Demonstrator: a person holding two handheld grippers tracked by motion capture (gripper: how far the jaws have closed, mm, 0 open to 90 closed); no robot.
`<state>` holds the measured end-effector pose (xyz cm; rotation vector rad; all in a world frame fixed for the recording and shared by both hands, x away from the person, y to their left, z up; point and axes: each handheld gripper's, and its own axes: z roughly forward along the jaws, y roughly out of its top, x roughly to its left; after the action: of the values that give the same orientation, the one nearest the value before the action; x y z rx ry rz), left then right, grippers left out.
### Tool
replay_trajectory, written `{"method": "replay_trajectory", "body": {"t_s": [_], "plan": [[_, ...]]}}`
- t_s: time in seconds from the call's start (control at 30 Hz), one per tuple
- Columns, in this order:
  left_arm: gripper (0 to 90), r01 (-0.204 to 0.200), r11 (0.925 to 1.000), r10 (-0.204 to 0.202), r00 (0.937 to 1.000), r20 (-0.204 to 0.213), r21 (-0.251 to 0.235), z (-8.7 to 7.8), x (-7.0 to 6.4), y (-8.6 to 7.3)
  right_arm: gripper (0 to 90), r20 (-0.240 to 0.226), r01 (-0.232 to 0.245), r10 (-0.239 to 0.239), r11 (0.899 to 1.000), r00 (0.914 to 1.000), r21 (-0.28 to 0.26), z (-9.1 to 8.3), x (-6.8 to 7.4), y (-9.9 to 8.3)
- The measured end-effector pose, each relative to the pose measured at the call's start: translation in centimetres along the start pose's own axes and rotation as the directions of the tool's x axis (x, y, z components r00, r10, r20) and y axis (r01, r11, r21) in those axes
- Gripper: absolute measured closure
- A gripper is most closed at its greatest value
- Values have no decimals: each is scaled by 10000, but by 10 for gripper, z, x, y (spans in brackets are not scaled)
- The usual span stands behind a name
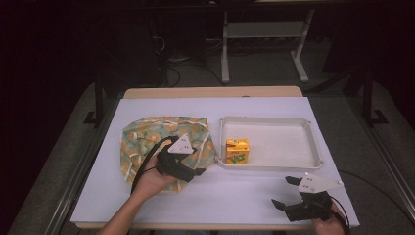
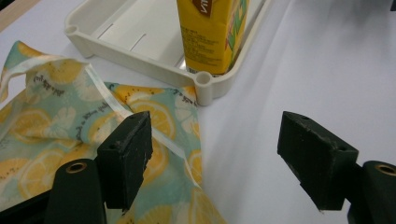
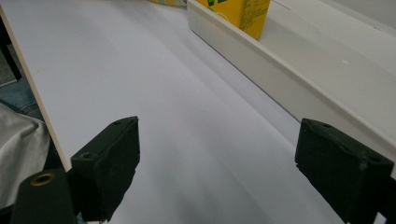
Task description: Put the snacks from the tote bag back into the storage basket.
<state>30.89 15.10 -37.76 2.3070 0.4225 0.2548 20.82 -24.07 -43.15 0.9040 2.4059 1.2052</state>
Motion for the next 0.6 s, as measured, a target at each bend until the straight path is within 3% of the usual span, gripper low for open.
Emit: {"method": "replay_trajectory", "body": {"t_s": [0.47, 0.6], "plan": [[259, 312, 9994, -314, 9994, -146, -124, -16, -3, -25, 134, 64, -35, 35, 10000, 10000, -3, 0, 0, 0], [254, 594, 9979, -599, 9980, -180, -243, -20, -5, -35, 134, 66, -58, 58, 10000, 10000, 5, 0, 0, 0]]}}
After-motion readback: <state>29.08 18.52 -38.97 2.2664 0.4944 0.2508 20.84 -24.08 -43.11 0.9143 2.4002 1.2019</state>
